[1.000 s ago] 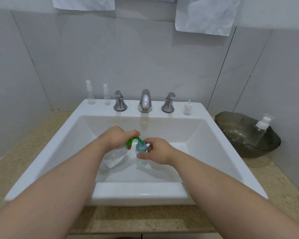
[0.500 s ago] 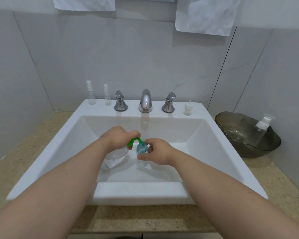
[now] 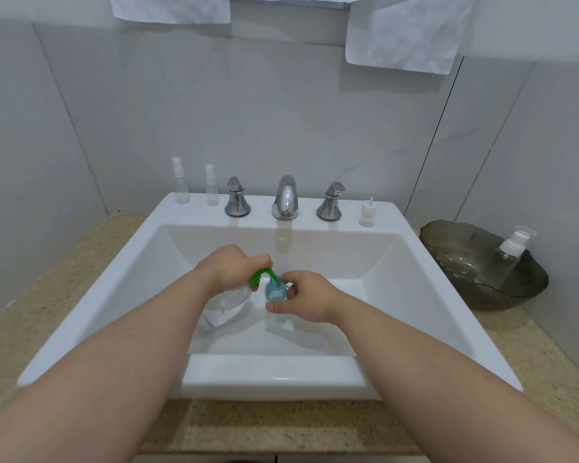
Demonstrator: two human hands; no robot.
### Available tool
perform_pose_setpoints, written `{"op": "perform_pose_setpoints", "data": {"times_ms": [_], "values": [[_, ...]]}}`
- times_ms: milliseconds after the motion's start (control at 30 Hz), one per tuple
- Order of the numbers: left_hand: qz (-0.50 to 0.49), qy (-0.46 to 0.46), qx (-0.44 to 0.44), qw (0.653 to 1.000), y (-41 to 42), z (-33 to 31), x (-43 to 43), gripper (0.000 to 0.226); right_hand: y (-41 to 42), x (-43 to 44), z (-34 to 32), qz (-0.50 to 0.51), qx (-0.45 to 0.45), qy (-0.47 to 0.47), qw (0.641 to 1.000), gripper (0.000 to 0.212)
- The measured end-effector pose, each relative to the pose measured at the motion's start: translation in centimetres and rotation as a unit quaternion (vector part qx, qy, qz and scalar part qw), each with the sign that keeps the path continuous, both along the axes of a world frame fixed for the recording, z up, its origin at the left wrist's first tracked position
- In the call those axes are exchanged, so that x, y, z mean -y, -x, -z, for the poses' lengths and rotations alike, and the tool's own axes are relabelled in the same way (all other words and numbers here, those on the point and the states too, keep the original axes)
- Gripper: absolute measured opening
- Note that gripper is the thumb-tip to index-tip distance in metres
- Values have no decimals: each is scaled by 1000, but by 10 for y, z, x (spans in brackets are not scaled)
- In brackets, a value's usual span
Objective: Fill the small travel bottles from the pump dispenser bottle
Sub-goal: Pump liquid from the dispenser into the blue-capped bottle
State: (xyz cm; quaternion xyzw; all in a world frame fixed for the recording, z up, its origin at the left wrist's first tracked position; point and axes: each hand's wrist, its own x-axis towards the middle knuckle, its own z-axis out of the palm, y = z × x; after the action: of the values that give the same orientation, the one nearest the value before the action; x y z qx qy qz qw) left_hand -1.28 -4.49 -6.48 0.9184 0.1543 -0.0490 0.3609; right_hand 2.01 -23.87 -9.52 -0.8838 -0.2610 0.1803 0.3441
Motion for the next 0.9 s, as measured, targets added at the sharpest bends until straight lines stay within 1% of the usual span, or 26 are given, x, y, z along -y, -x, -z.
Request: {"op": "perform_pose_setpoints", "data": {"times_ms": [233, 367, 467, 733, 900], "values": [[10, 10, -1, 1000, -2, 1, 0, 60, 1, 0, -1, 1, 2, 7, 1000, 39], [14, 17, 0, 1000, -3, 3, -1, 59, 2, 0, -1, -2, 0, 9, 1000, 30], [15, 15, 3, 1000, -4, 3, -2, 59, 1, 0, -1, -2, -6, 3, 1000, 31], [11, -8, 8, 1000, -3, 3, -2, 64, 2, 0, -1, 0, -4, 12, 1000, 35], [8, -32, 18, 999, -3, 4, -3, 74, 1, 2, -2, 4, -10, 11, 1000, 35]]}}
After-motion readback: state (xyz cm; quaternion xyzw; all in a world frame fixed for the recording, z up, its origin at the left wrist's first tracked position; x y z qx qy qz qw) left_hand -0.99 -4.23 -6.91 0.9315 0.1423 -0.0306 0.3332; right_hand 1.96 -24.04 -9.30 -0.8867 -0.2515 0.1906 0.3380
